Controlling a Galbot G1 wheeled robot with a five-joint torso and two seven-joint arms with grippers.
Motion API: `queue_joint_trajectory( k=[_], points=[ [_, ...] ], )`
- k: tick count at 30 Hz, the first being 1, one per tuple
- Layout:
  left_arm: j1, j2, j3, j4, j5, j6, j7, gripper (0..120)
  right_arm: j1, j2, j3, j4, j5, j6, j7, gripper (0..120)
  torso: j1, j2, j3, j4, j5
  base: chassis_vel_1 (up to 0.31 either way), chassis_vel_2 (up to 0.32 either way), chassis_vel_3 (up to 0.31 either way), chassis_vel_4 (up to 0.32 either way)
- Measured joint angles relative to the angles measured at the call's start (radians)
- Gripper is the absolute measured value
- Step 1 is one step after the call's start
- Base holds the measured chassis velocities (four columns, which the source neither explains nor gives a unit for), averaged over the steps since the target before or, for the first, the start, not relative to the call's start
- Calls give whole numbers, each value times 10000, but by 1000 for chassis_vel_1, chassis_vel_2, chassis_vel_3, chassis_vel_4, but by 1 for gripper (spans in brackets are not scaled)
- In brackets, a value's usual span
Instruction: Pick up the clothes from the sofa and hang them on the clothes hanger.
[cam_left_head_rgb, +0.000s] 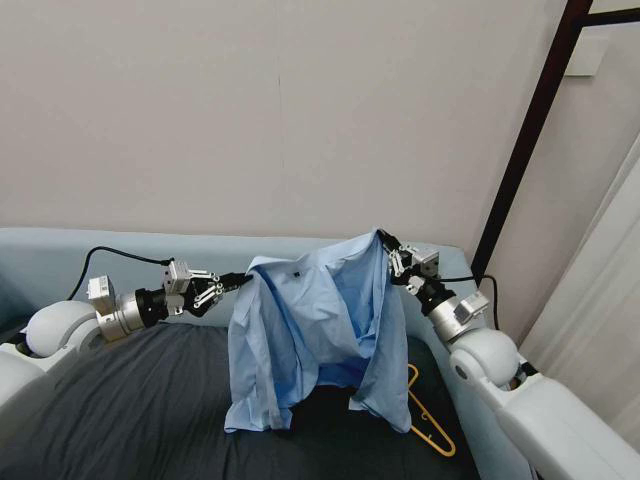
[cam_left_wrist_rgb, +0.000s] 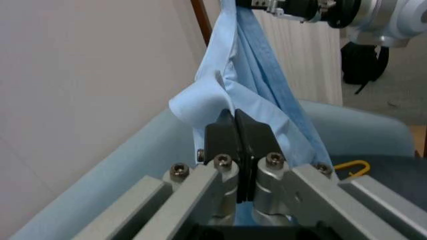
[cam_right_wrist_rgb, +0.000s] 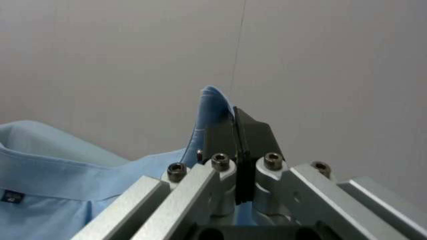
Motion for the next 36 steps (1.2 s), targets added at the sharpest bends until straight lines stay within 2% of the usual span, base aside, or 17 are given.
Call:
queue_joint_trajectory(
  k=[4,8,13,19,24,29,32,36],
  points=[
    [-23,-363,-15,552,319,-163,412,0,-248,259,-50,-99,-104,0,2,0,0,0,0,-1,-1,0,0,0,0],
    [-215,-676,-162,1178,771,-302,1281,0,-946,476,36,-231,-381,103,-84,0,0,-1,0,-6,-1,0,0,0,0],
    [-469,-683,-288,1419,1180,-382,1510,0,-1285,789,127,-309,-305,363,-226,0,0,0,0,-4,-1,0,0,0,0],
    [-990,-374,-646,1262,811,-253,1686,0,-1163,1127,414,202,244,499,-337,0,0,0,0,-2,0,0,0,0,0],
    [-1477,-51,-859,920,369,-69,1742,0,-673,994,696,801,686,610,-448,0,0,0,-1,-2,3,0,0,0,0],
    [-2619,175,-1052,813,219,389,2252,0,191,518,1022,1345,1194,788,-813,0,0,0,-2,-4,3,0,0,0,0],
    [-2848,182,-1048,967,306,555,2689,0,243,380,1044,1432,1188,784,-863,0,0,0,-2,-5,5,0,0,0,0],
    [-2590,83,-972,1197,774,599,3301,0,-171,338,812,1202,639,763,-864,0,0,1,-2,-2,2,0,0,0,0]
  ],
)
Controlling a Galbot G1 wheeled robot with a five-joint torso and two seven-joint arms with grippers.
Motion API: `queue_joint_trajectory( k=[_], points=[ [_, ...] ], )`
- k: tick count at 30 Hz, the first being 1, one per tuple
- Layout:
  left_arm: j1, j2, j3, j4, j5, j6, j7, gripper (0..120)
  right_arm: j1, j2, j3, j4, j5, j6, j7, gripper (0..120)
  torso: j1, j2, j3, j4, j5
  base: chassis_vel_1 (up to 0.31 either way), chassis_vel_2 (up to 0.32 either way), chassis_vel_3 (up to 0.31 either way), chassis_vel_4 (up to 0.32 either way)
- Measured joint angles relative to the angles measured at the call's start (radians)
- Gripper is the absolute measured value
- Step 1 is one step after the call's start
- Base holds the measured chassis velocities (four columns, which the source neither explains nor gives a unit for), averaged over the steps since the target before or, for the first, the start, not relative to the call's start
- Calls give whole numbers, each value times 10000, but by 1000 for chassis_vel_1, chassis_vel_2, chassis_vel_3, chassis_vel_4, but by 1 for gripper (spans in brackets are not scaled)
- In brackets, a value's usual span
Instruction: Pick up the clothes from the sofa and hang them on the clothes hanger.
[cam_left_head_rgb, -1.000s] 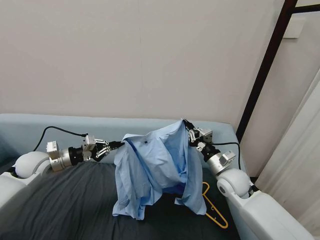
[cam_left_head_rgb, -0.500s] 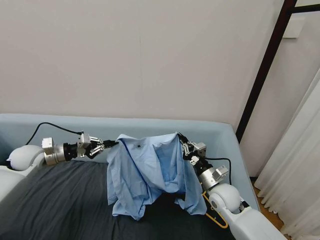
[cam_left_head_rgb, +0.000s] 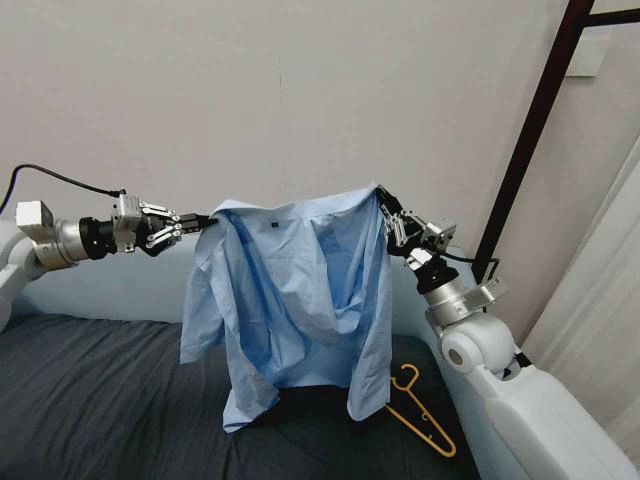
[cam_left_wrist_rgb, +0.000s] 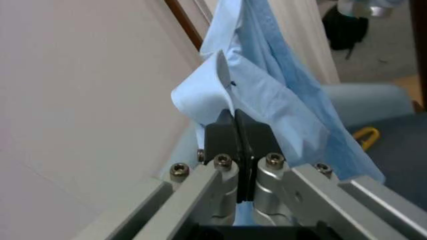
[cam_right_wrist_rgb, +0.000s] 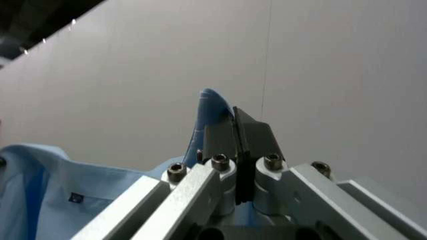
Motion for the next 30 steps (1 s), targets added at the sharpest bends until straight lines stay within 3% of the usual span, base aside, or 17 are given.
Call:
queue_joint_trajectory(
  k=[4,5,7,10,19,22,26,30],
  points=[
    [427,-646,233,612,1143,-193,691,0,-898,209,-366,-602,-706,91,85,0,1,-1,2,6,-4,0,0,0,0],
    [593,-959,317,863,1618,-279,909,0,-1264,348,-451,-824,-912,126,144,0,2,-1,3,-7,-3,0,0,0,0],
    [929,-1405,358,1158,2216,-433,1178,0,-1672,605,-581,-1208,-1237,202,231,0,2,-3,4,-9,-3,0,0,0,0],
    [1276,-1852,267,1432,2623,-601,1237,0,-1950,881,-648,-1635,-1627,357,264,0,2,-3,3,0,-2,0,0,0,0],
    [1435,-2047,57,1759,2832,-776,937,0,-2499,948,-701,-1926,-1784,382,715,0,1,-2,2,0,-1,0,0,0,0],
    [1405,-2009,30,1782,2852,-777,920,0,-2740,870,-717,-2039,-1676,134,1040,7,1,-2,2,-1,0,0,0,0,0],
    [1322,-1873,29,1773,2887,-775,910,0,-3178,550,-621,-2434,-1305,-1196,1994,25,1,-2,2,-2,0,0,0,0,0],
    [1314,-1844,68,1720,2886,-763,900,0,-3253,306,-385,-3025,-1171,-1845,2127,39,1,-2,2,-2,0,0,0,0,0]
  ],
)
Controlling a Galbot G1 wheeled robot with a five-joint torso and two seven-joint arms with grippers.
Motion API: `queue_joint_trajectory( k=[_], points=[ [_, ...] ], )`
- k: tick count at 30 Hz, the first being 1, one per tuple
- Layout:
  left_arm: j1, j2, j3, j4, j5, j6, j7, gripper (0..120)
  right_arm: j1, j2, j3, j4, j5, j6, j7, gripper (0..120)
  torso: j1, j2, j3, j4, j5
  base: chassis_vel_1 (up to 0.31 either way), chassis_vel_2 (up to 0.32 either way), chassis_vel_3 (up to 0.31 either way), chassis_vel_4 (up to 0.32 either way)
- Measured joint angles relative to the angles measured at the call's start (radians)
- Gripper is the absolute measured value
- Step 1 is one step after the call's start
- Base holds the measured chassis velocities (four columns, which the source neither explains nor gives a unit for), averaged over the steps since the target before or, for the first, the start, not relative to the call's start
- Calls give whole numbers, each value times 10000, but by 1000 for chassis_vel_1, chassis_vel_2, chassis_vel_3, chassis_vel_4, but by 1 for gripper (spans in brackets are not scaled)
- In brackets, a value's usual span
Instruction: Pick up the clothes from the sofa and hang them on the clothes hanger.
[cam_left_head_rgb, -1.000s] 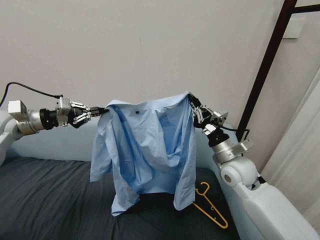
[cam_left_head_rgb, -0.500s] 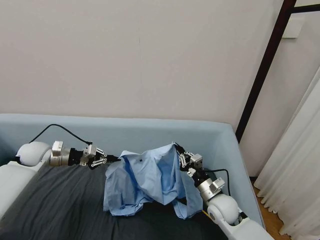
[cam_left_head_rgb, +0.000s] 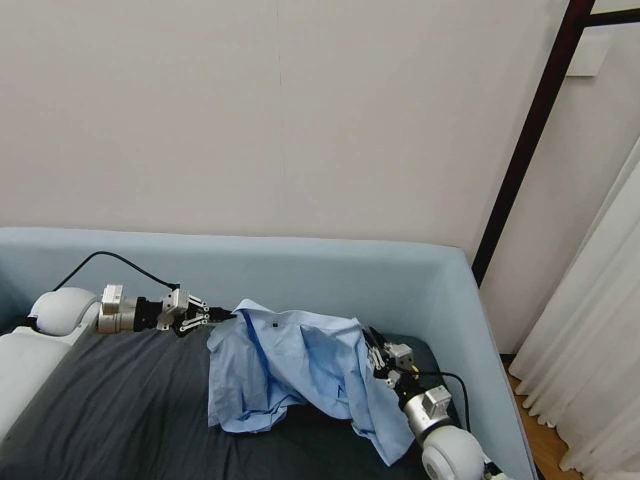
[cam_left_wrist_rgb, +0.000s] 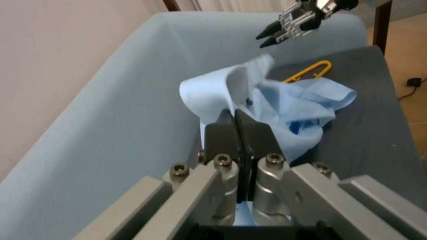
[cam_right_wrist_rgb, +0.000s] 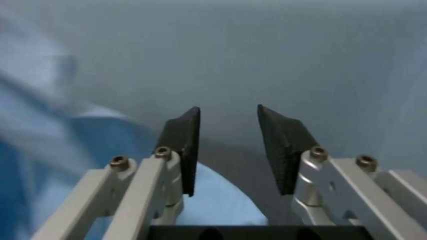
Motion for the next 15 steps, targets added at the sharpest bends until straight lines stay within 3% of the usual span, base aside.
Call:
queue_joint_trajectory(
  k=[7,15],
  points=[
    [-117,52,144,-9,-4,62,-1,0,220,-325,501,-1535,-400,-233,-1648,66,0,0,0,0,-3,0,0,0,0],
    [-256,161,252,35,-18,79,-2,0,825,-87,627,-3096,-1660,-946,-2524,90,0,1,0,1,1,0,0,0,0]
  ],
)
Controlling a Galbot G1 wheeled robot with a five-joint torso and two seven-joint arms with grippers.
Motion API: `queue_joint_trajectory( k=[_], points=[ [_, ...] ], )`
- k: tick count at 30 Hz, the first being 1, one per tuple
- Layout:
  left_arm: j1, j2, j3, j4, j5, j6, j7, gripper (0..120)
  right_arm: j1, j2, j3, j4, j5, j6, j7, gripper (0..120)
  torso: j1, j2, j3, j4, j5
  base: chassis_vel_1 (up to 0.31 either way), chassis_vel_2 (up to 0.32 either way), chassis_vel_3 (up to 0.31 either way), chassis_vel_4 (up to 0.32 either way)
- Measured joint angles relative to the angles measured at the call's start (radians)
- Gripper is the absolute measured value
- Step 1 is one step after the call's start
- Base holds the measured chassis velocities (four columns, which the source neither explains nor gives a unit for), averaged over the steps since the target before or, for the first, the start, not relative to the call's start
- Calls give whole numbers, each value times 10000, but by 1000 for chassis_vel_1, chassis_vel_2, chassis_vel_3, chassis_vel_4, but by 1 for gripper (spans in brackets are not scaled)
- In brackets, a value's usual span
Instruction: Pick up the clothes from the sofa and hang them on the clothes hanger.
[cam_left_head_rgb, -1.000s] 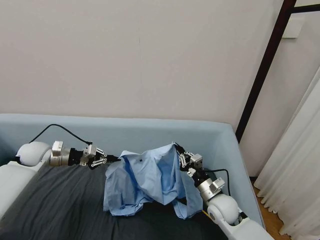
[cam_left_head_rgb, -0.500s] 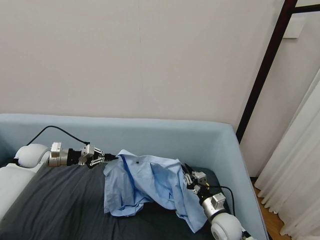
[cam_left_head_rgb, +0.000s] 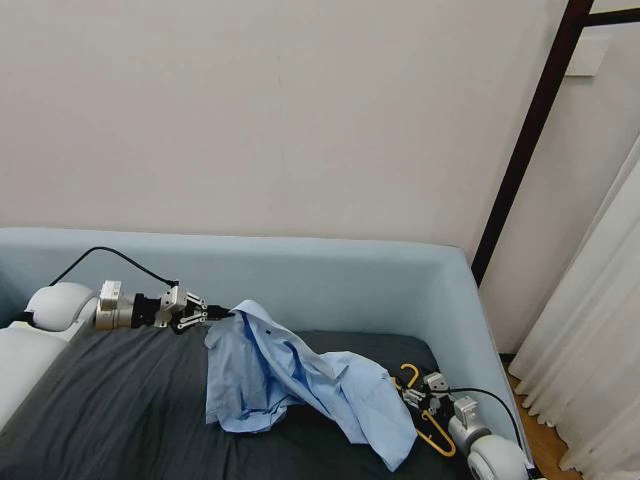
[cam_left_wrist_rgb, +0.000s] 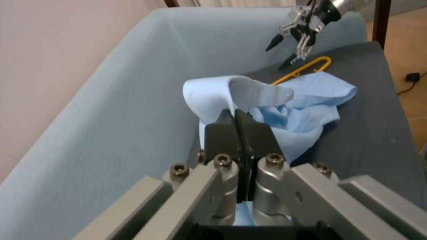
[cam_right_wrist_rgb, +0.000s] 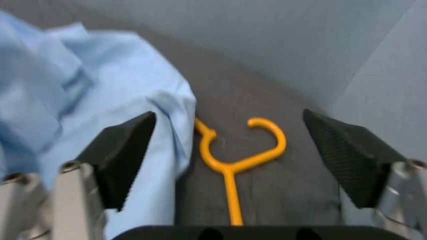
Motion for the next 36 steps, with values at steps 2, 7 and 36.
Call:
queue_joint_trajectory(
  k=[2,7,36],
  points=[
    [-12,-30,9,-5,-10,1,-20,0,373,186,57,-677,-638,-201,-471,98,0,0,1,2,-2,0,0,0,0],
    [-26,-54,44,-34,-42,-9,-88,0,998,407,114,-1680,-1536,-841,-1243,100,0,0,1,2,-2,0,0,0,0],
    [-44,-324,128,67,-79,-289,-268,0,1595,759,176,-2652,-2047,-2265,-2437,32,-1,0,0,1,-2,0,0,0,0]
  ],
)
